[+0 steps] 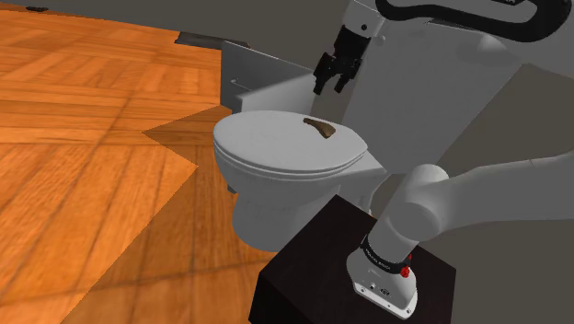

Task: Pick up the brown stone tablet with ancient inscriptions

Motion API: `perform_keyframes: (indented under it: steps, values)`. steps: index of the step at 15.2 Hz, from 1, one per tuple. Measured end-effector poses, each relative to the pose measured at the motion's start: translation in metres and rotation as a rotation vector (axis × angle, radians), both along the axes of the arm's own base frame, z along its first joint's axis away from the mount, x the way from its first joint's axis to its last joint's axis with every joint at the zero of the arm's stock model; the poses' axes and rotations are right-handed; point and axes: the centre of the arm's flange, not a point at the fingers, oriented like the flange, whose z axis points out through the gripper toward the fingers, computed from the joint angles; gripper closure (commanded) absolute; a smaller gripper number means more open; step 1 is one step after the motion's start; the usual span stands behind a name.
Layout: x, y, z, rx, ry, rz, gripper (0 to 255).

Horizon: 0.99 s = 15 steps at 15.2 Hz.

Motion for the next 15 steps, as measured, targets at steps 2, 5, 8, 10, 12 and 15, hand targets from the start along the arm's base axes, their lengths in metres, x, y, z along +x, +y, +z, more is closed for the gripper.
perform_keyframes:
  steps: [2, 5, 8, 10, 12, 15]
  values:
    - [0.008, 0.0, -0.002, -0.014, 0.014, -0.004, 0]
    - [0.042, -0.005, -0.019, -0.091, 0.099, -0.023, 0]
    - [0.086, -0.009, -0.042, -0.18, 0.196, -0.044, 0]
    - [0.112, -0.015, -0.056, -0.239, 0.262, -0.058, 0]
    - [0.137, -0.023, -0.076, -0.3, 0.328, -0.073, 0]
    - [0.17, -0.039, -0.108, -0.39, 0.427, -0.094, 0]
